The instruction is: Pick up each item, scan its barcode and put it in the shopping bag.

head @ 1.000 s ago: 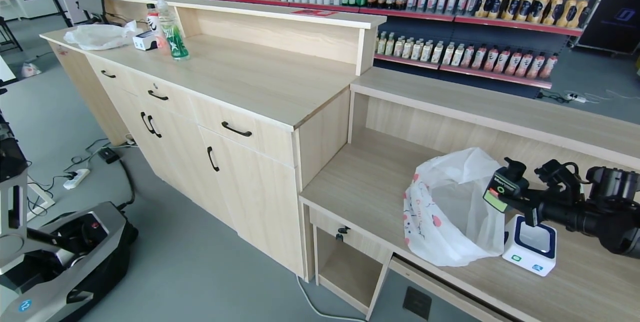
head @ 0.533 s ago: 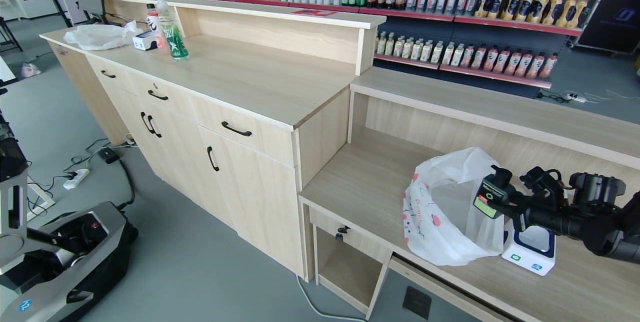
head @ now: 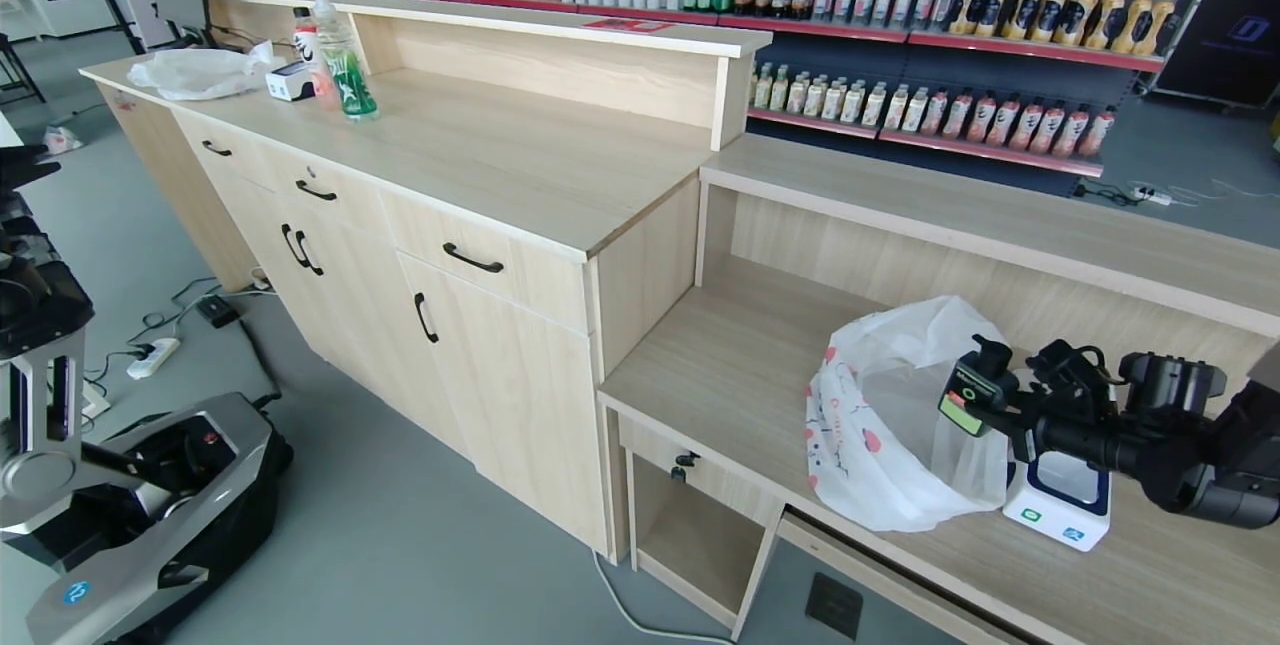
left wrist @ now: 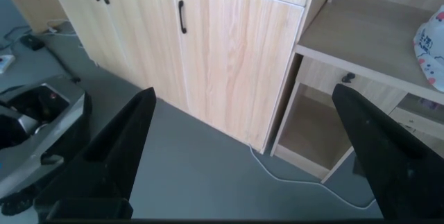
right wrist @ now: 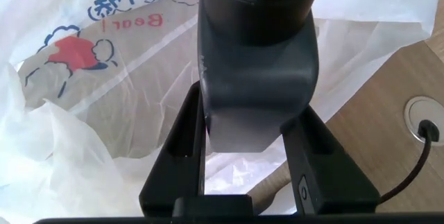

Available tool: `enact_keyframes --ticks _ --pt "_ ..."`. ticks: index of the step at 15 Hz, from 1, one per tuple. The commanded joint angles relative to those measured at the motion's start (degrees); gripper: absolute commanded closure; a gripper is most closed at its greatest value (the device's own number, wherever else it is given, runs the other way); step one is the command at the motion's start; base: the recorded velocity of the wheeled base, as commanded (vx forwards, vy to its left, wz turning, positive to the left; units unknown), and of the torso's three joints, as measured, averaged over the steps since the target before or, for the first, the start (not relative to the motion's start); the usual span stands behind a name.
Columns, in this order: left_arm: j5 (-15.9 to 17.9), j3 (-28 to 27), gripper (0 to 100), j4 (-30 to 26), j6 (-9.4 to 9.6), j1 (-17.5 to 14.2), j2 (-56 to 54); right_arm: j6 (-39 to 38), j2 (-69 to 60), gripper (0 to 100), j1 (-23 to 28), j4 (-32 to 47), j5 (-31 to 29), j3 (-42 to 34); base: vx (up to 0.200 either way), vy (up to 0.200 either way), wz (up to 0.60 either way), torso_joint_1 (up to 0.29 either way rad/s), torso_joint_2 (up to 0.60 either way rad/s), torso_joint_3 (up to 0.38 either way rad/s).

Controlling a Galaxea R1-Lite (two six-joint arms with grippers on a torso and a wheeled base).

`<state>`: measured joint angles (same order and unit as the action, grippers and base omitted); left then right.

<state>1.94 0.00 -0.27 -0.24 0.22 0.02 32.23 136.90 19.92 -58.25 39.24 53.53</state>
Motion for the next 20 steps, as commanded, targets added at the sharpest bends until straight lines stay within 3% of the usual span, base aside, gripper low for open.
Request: enact_keyframes --ticks 1,5,20 --pt "0.0 0.0 0 0.0 -0.02 0.04 0.06 -1.82 2.49 100 -1.02 -1.34 0.05 1.49 0.0 0.0 0.0 0.0 0.0 0.0" --pt "0.0 0.0 0 0.0 -0.02 0.04 0.06 -6.13 5.22 100 -3.4 -2.4 0.05 7.03 0.0 0.0 0.0 0.0 0.0 0.0" --pt "0.0 0.0 0 0.0 -0.02 -0.04 0.06 -6.13 12.87 100 -6.38 -2.57 -0.04 16.96 0.0 0.0 0.0 0.0 0.0 0.0"
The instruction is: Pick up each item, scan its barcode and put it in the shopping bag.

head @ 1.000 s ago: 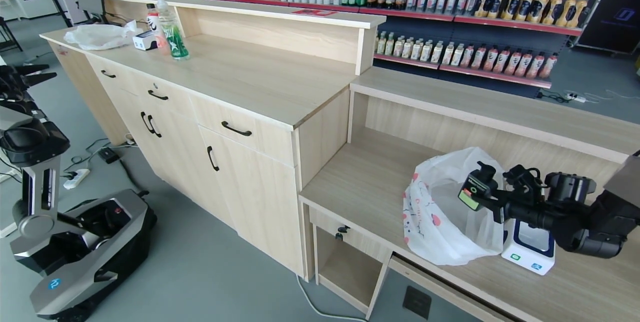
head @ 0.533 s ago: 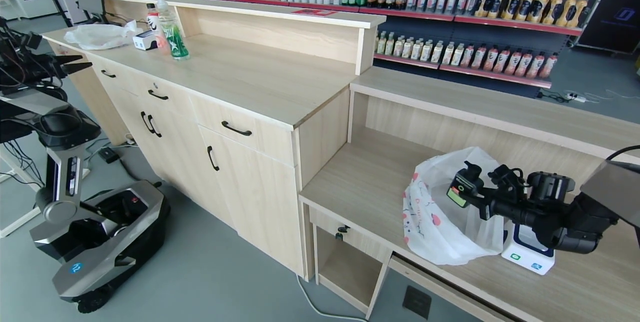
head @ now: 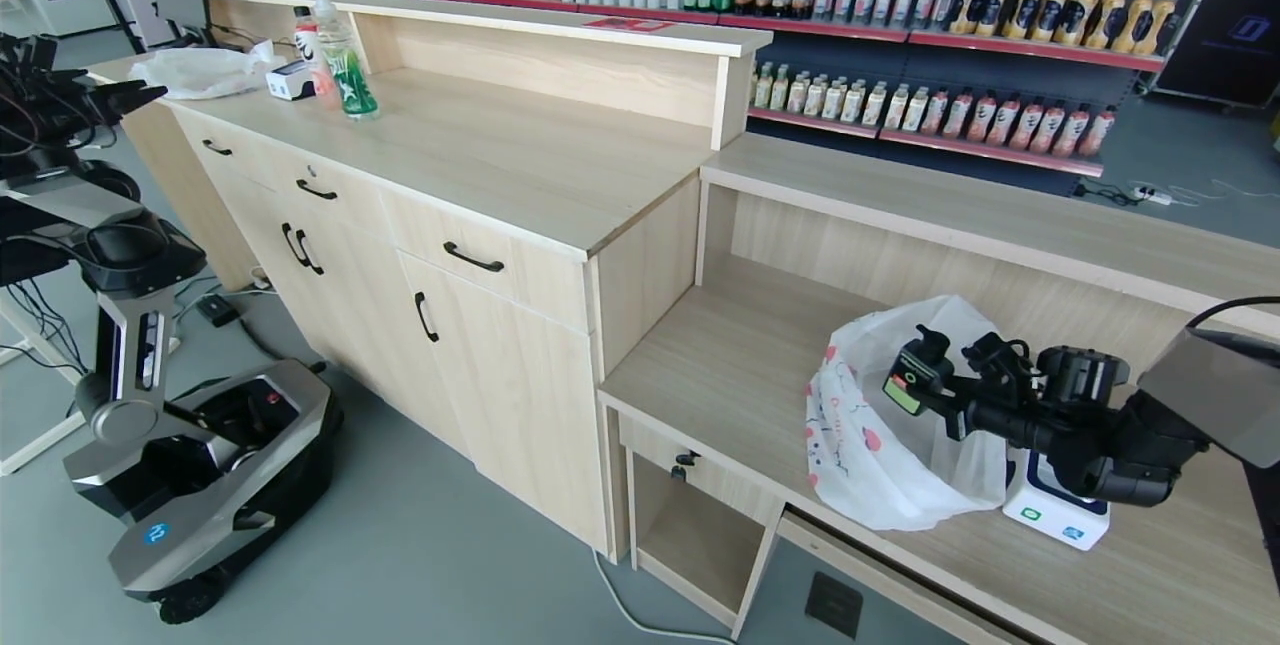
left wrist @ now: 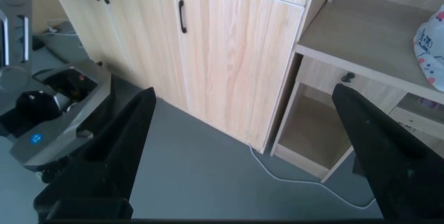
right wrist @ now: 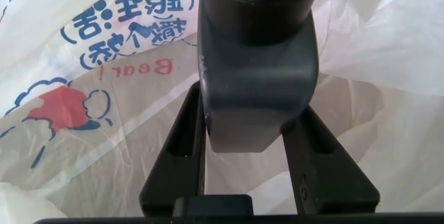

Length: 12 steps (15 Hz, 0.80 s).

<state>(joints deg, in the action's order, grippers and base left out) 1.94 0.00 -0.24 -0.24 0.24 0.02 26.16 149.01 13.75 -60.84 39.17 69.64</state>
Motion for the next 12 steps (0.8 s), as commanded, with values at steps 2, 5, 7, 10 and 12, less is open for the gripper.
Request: enact_keyframes --ticks 2,5,7,10,12 --pt "0.0 0.0 0 -0.02 -0.02 -0.07 0.06 -0.06 1.46 100 -0.3 0.02 0.03 2.07 0.0 0.0 0.0 0.0 0.0 0.0" --pt "0.0 0.0 0 -0.02 -0.02 0.02 0.06 0.03 2.25 100 -0.57 0.02 0.03 2.69 0.0 0.0 0.0 0.0 0.0 0.0" --pt "0.0 0.0 0 -0.02 -0.02 0.02 0.06 0.12 2.87 100 -0.57 -0.06 0.03 2.95 0.0 0.0 0.0 0.0 0.0 0.0" --pt "0.0 0.0 0 -0.02 -0.02 0.02 0.06 0.12 3.84 100 -0.83 0.02 0.03 4.1 0.0 0.0 0.0 0.0 0.0 0.0" --pt "0.0 0.0 0 -0.02 -0.02 -0.07 0.06 0.21 4.1 100 -1.01 -0.06 0.03 4.18 0.0 0.0 0.0 0.0 0.0 0.0"
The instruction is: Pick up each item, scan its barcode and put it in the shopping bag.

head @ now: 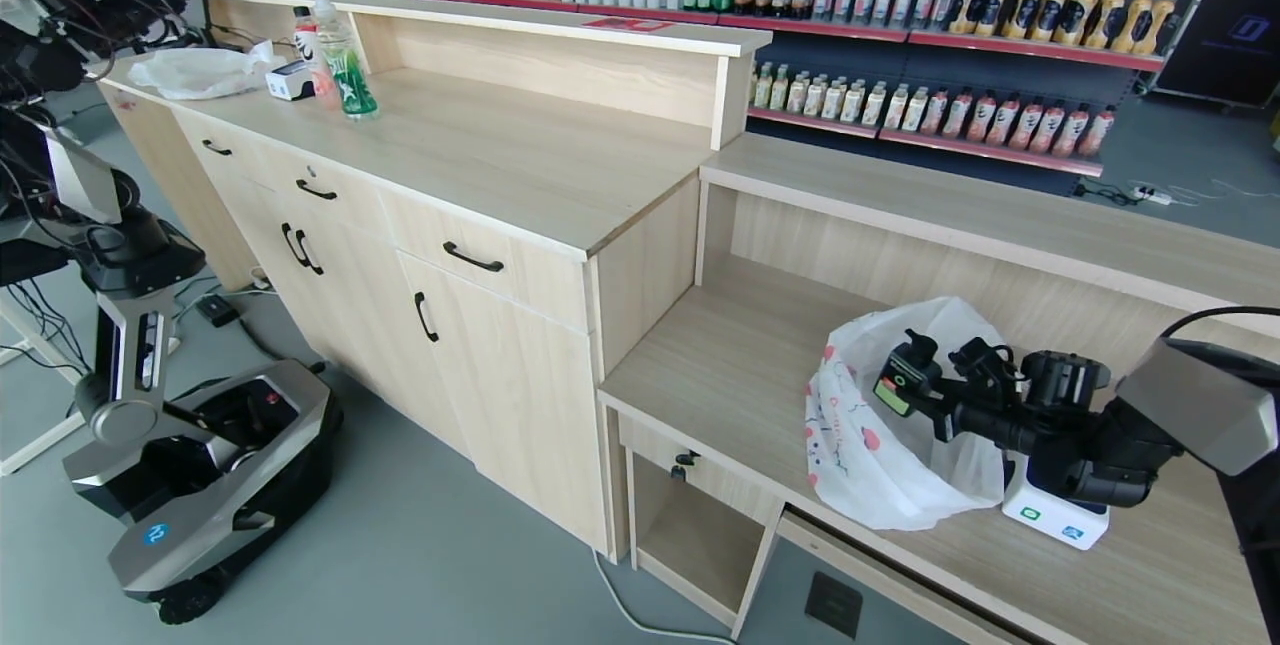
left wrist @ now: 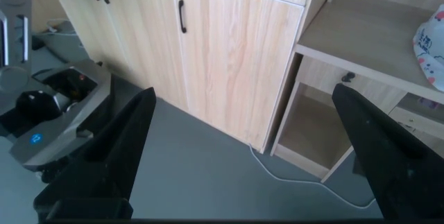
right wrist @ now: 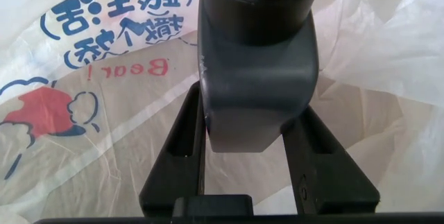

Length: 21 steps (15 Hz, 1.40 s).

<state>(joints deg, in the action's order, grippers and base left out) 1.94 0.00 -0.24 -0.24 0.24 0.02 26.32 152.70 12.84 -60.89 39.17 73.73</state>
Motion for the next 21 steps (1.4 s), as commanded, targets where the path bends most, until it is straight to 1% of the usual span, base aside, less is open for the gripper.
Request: enact_keyframes --ticks 1,7,8,13,17,19,21 --pt "0.0 0.0 0 -0.02 -0.02 0.02 0.06 0.14 0.58 100 -0.09 -0.02 0.03 0.1 0.0 0.0 0.0 0.0 0.0 0.0" --pt "0.0 0.0 0 -0.02 -0.02 0.02 0.06 0.22 1.02 100 -0.09 -0.19 0.03 0.1 0.0 0.0 0.0 0.0 0.0 0.0" --pt "0.0 0.0 0 -0.02 -0.02 0.02 0.06 0.22 1.11 0 -0.09 -0.54 0.03 0.01 0.0 0.0 0.0 0.0 0.0 0.0" --pt "0.0 0.0 0 0.07 -0.02 0.02 0.06 -0.04 0.58 0 0.26 -0.72 0.03 -0.69 0.0 0.0 0.0 0.0 0.0 0.0" --pt "0.0 0.0 0 -0.02 -0.02 0.02 0.06 -1.01 -5.22 0 0.26 0.25 0.03 -3.06 0.0 0.0 0.0 0.0 0.0 0.0" --pt "0.0 0.0 0 -0.02 -0.02 0.02 0.06 -0.66 -14.97 0 -0.09 5.35 0.12 -9.22 0.0 0.0 0.0 0.0 0.0 0.0" --pt "0.0 0.0 0 0.07 -0.02 0.02 0.06 1.72 -24.2 0 0.35 5.87 -0.06 -16.86 0.0 0.0 0.0 0.0 0.0 0.0"
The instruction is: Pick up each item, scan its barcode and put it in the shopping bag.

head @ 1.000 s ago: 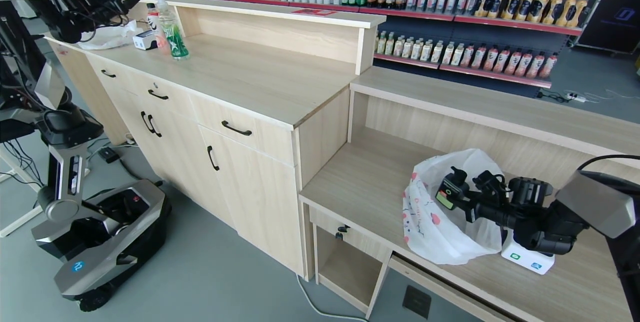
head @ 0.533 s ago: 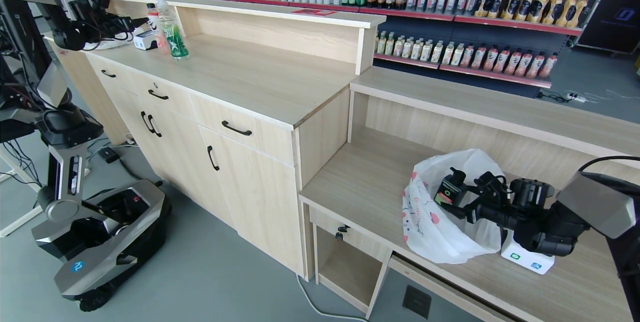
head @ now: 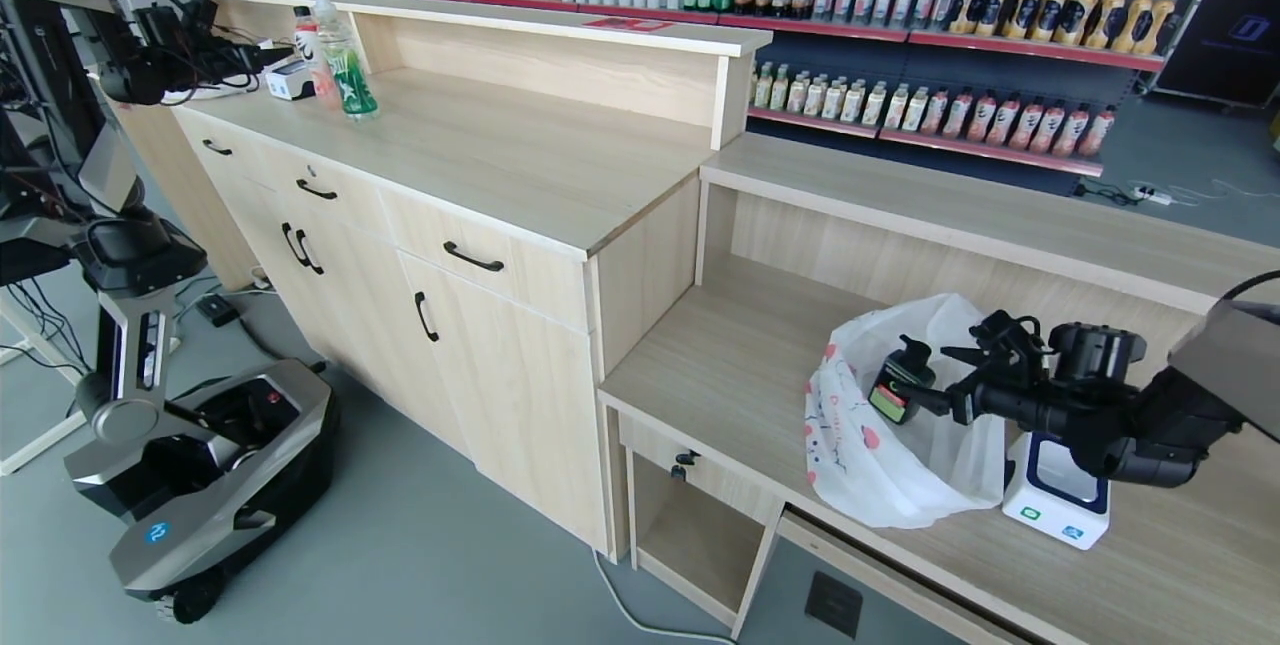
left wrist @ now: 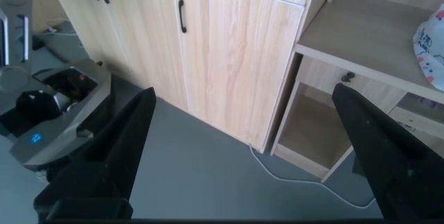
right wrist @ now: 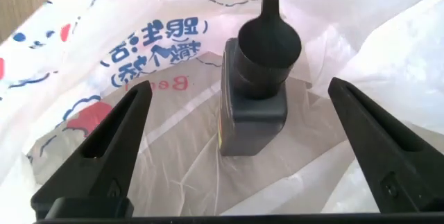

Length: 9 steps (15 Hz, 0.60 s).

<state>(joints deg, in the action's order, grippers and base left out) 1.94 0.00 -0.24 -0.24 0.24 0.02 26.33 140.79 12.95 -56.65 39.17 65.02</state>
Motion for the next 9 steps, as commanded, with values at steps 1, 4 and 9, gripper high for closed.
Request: enact_keyframes --ticks 1,4,9 --pt "0.0 0.0 0 -0.02 -0.02 0.02 0.06 3.64 -16.86 0 1.03 1.45 -0.06 -13.08 0.0 0.0 0.0 0.0 0.0 0.0" --pt "0.0 0.0 0 -0.02 -0.02 0.02 0.06 11.81 -30.84 0 6.21 -0.39 -0.06 -32.15 0.0 0.0 0.0 0.0 0.0 0.0" --pt "0.0 0.0 0 -0.02 -0.02 0.02 0.06 16.03 -47.71 0 9.38 4.79 -1.64 -35.05 0.0 0.0 -0.24 0.001 0.0 0.0"
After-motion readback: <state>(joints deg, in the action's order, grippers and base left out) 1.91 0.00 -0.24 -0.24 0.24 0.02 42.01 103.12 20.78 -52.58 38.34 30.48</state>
